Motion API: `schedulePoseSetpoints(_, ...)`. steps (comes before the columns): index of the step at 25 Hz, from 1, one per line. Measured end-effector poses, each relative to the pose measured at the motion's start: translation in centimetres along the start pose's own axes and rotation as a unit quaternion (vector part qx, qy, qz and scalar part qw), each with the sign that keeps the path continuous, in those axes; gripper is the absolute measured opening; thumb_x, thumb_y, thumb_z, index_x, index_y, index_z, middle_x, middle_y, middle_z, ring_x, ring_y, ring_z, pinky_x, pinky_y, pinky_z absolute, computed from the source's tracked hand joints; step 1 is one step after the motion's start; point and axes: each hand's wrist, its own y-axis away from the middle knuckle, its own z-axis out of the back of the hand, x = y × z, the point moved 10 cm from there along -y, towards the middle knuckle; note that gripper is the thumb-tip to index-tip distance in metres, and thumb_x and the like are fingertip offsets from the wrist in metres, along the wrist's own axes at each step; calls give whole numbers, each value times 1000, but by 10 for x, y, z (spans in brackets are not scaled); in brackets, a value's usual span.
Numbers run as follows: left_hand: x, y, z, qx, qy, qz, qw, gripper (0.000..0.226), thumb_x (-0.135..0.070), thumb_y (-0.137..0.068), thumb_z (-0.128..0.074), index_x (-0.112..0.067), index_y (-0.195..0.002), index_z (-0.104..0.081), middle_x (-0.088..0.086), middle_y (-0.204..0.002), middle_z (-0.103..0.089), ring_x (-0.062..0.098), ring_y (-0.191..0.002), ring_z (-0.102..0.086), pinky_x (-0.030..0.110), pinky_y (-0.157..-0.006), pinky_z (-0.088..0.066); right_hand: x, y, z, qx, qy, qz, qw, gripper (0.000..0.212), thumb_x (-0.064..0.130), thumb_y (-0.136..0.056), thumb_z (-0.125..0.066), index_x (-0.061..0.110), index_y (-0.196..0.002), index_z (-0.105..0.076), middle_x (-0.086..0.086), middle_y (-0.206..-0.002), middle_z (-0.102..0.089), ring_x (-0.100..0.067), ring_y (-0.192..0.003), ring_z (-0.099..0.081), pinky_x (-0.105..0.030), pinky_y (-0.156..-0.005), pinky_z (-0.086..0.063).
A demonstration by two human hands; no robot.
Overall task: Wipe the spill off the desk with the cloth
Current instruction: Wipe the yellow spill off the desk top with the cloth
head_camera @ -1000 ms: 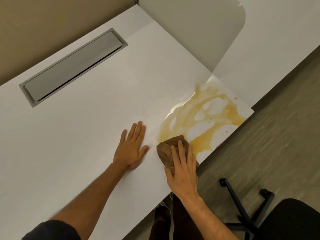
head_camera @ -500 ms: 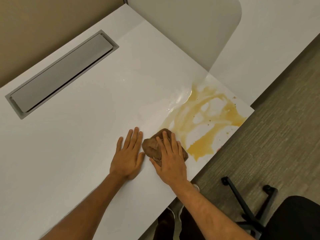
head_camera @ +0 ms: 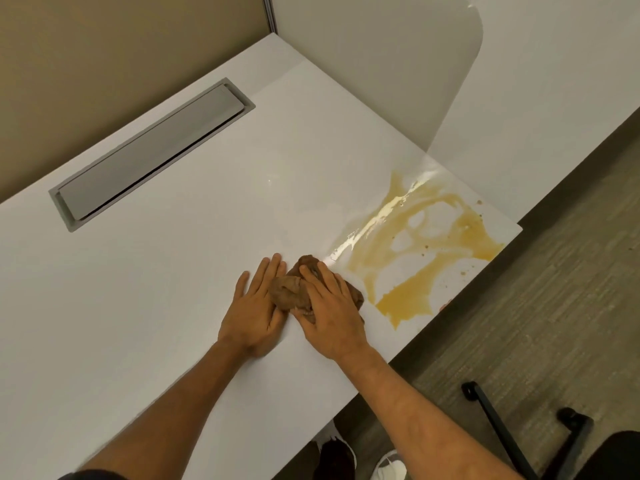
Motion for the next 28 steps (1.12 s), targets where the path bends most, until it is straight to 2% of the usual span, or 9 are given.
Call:
schedulePoseSetpoints(5, -5, 3, 2, 20, -38, -3, 999, 72, -38, -103, -20, -22, -166, 12, -4, -175, 17, 13, -161, 16, 48, -132, 3, -5, 69, 5, 65, -63, 23, 996, 62, 49, -100, -45, 20, -153, -38, -1, -159, -41, -13, -152, -24, -47, -123, -25)
schedulePoseSetpoints(8, -5, 3, 5, 10, -30, 4, 999, 73, -38, -102, -18, -21, -167, 10, -5, -175, 15, 12, -162, 14, 49, -132, 0, -13, 95, 15, 7, -163, -36, 986, 57, 47, -99, -49, 32, -152, -36, 9, -154, -44, -9, -148, -32, -47, -121, -31)
schedulePoseSetpoints(12, -3, 4, 3, 6, -32, 1, 999, 73, -38, -102, -18, -21, -166, 12, -5, -175, 16, 11, -161, 14, 47, -132, 1, -5, 75, 42, -130, -266, -97, 950, 59, 48, -101, -49, 51, -153, -19, 34, -155, -28, -4, -148, -29, -33, -121, -29)
schedulePoseSetpoints(13, -4, 3, 3, 2, -29, 2, 1000, 74, -39, -102, -19, -21, -166, 13, -5, -175, 17, 10, -161, 15, 46, -132, 2, -2, 67, 49, -164, -255, -90, 949, 60, 47, -103, -48, 48, -155, -18, 31, -157, -27, -7, -150, -28, -36, -121, -28)
schedulePoseSetpoints(15, -4, 3, 3, -1, -16, 8, 1000, 76, -39, -102, -21, -21, -166, 15, -4, -175, 19, 9, -161, 17, 43, -132, 4, -2, 48, 51, -185, -192, -101, 959, 66, 35, -103, -55, 32, -158, -18, 8, -164, -29, -22, -153, -26, -49, -121, -31)
schedulePoseSetpoints(18, 1, 3, 2, -8, 6, 21, 1000, 76, -41, -102, -21, -20, -166, 14, -3, -175, 19, 10, -160, 18, 39, -131, 7, -2, 15, 26, -107, 25, -136, 985, 69, 34, -100, -59, 12, -157, -27, -16, -164, -29, -36, -153, -24, -58, -117, -34)
schedulePoseSetpoints(20, 0, 1, 3, -14, 10, 19, 1000, 75, -44, -102, -19, -18, -166, 11, -2, -175, 17, 11, -161, 17, 37, -131, 9, -1, -7, 13, -57, 71, -129, 987, 68, 43, -102, -52, 8, -156, -31, -16, -165, -27, -35, -154, -22, -54, -119, -32)
schedulePoseSetpoints(24, 1, 0, 6, -25, 32, 27, 999, 72, -42, -103, -16, -18, -167, 6, 0, -177, 9, 12, -162, 15, 44, -131, 11, -1, -46, -2, 2, 12, -95, 995, 79, 56, -94, -55, 13, -156, -31, -7, -168, -23, -25, -157, -12, -46, -126, -17)
schedulePoseSetpoints(28, 5, 2, 11, -61, 76, 24, 995, 69, -36, -104, -18, -14, -168, -6, 4, -177, -1, 16, -163, 11, 50, -130, 12, 7, -54, -3, -17, -16, -33, 999, 68, 39, -92, -67, 9, -149, -44, -6, -162, -36, -25, -154, -23, -43, -125, -19)
